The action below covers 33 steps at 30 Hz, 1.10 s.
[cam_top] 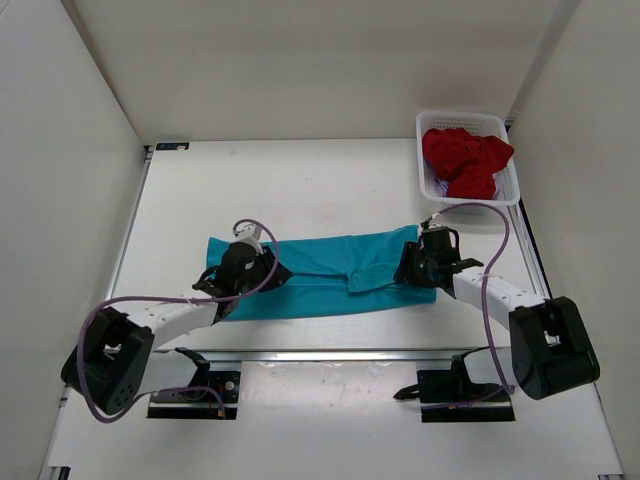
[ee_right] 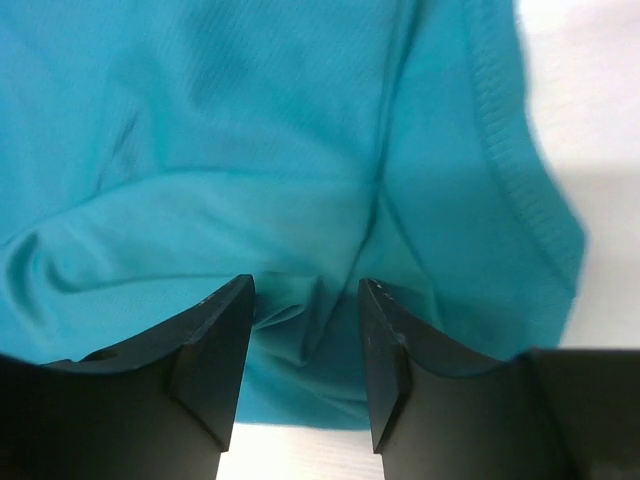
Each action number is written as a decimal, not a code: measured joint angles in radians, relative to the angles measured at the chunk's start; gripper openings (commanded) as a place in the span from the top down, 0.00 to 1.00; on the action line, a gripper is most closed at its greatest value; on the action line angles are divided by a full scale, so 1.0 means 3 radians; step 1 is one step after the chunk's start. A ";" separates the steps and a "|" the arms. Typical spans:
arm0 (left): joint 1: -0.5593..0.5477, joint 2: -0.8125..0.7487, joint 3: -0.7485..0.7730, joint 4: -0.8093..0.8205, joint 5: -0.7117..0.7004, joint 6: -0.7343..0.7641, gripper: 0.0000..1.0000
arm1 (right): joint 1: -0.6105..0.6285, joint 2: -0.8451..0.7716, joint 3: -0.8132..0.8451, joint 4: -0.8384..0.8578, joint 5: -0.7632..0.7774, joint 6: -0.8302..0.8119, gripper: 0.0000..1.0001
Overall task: Fold and stack the t-shirts
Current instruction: Fold the other side of the tshirt into a rectangle
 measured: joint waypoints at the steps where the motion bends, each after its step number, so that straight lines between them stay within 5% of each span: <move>1: -0.0095 0.0018 0.0000 0.0017 0.0000 -0.0010 0.66 | -0.0015 -0.0015 0.0000 0.0020 -0.0001 0.0000 0.56; 5: -0.0384 0.0126 0.0003 0.0086 0.0003 -0.0038 0.66 | -0.0008 -0.0015 -0.0001 0.0050 -0.0011 0.0005 0.59; 11: -0.0571 0.0345 0.0005 0.0179 0.0013 -0.0086 0.66 | 0.0036 -0.0017 -0.0001 0.0102 -0.0031 -0.0004 0.82; 17: -0.0640 0.0395 0.0011 0.0234 0.0017 -0.0113 0.66 | 0.0215 -0.0098 0.0000 0.0028 0.0098 0.0005 0.90; 28: -0.0655 0.0399 0.0089 0.0291 0.0106 -0.0137 0.67 | 0.0660 -0.0661 -0.0005 -0.0478 0.0331 0.0107 0.91; 33: -0.0586 0.0399 0.0095 0.0309 0.0177 -0.0154 0.66 | 0.0693 -0.0796 -0.0111 -0.0580 0.0098 0.0195 0.79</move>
